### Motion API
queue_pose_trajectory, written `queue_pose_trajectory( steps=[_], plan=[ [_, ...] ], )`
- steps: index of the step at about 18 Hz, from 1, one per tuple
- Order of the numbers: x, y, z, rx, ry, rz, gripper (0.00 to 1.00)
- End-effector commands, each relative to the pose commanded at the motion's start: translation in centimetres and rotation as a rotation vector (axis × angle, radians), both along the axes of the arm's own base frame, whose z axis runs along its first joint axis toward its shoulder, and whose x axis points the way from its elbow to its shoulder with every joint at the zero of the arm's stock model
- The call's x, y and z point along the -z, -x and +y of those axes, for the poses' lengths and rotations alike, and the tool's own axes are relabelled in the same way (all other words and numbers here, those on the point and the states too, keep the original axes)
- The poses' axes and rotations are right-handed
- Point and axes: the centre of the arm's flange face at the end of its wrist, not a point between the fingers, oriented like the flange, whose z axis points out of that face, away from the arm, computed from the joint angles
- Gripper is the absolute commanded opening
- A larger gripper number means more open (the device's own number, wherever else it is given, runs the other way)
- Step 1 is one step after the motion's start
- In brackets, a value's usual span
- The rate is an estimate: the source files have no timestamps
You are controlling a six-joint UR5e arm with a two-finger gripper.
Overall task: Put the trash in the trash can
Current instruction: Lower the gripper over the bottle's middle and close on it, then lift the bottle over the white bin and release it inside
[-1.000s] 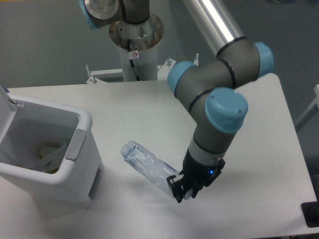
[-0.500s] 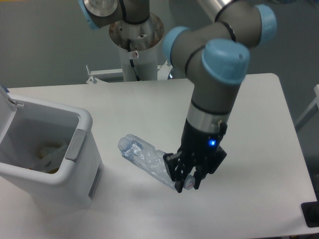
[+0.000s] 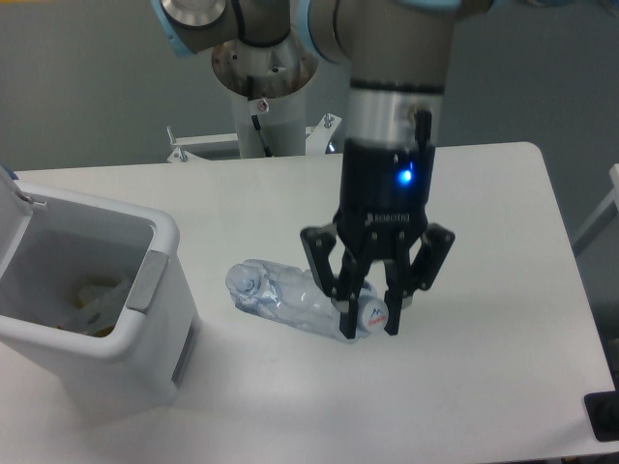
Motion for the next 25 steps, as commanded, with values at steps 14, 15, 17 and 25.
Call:
queue_pose_trajectory(
  steps=[14, 15, 17, 25],
  plan=[
    [-2.3, -12.7, 4.9, 0.243, -0.072, -0.042, 0.18],
    [-1.6, -13.4, 5.3, 0.255, -0.063, -0.051, 0.18],
    [-0.3, -14.5, 5.9, 0.275, -0.043, -0.064, 0.18],
    [5.4, -16.9, 8.2, 0.296, 0.050, -0.098, 0.18]
  ],
)
